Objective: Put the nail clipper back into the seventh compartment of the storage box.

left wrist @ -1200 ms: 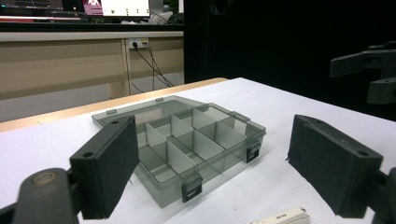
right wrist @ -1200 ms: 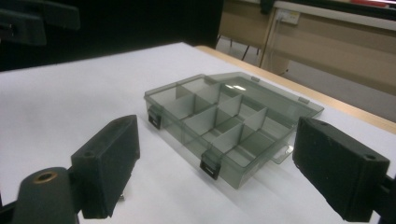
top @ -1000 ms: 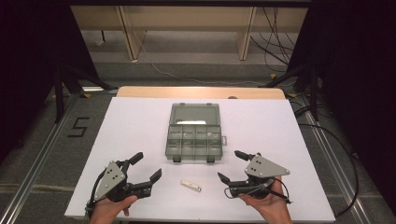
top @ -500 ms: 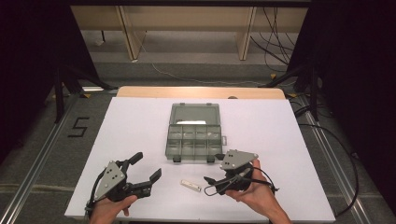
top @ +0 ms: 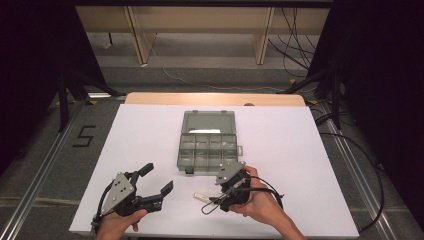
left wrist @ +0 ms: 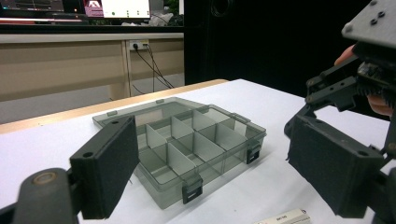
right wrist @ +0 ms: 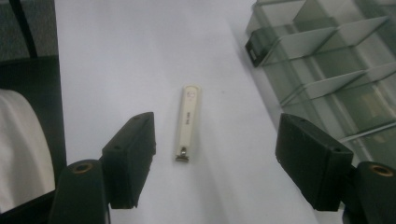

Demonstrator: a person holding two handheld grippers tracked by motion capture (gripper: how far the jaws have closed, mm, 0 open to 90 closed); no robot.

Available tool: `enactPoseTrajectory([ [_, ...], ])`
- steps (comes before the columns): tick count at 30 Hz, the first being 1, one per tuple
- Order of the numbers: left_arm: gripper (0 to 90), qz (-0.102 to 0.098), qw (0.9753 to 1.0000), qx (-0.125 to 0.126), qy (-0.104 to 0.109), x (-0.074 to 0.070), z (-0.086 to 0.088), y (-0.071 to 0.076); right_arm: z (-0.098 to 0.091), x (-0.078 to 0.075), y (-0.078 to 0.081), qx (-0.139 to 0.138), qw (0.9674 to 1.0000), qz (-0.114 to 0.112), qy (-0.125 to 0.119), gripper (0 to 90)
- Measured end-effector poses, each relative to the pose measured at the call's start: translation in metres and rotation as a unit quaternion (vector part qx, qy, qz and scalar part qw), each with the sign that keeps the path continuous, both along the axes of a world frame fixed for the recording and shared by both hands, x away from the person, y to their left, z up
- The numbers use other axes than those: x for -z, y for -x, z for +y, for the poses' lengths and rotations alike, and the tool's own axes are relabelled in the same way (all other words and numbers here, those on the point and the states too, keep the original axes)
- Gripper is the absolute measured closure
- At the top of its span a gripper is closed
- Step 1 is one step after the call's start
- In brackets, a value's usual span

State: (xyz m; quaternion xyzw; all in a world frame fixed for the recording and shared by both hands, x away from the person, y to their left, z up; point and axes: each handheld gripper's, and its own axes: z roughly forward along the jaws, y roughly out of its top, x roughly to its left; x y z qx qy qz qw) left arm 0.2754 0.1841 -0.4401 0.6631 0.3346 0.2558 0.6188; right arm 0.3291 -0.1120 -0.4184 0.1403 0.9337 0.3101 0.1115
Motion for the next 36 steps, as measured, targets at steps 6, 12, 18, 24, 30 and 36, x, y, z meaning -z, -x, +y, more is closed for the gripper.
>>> enactPoseTrajectory([
  [6,15.7,-0.001,1.0000,0.000,0.003,0.000,0.000,0.000,0.015,0.010,-0.005,-0.019,0.9986,0.021,0.045,32.5],
  [12,15.7,-0.001,1.0000,0.000,0.004,-0.001,0.000,0.000,0.026,0.019,-0.008,-0.028,0.9960,0.042,0.073,36.6],
  [18,15.7,-0.003,1.0000,0.003,0.008,0.000,0.000,0.000,0.036,0.027,-0.013,-0.031,0.9923,0.064,0.101,42.4],
  [24,15.7,-0.002,1.0000,0.002,0.006,-0.001,0.001,0.001,0.042,0.034,-0.018,-0.029,0.9887,0.080,0.123,50.7],
  [30,15.7,0.006,1.0000,0.001,0.006,0.001,0.001,-0.001,0.046,0.038,-0.020,-0.025,0.9860,0.101,0.130,58.1],
  [36,15.7,-0.001,0.9999,0.000,0.012,-0.002,0.003,0.001,0.049,0.039,-0.023,-0.025,0.9842,0.107,0.139,64.5],
])
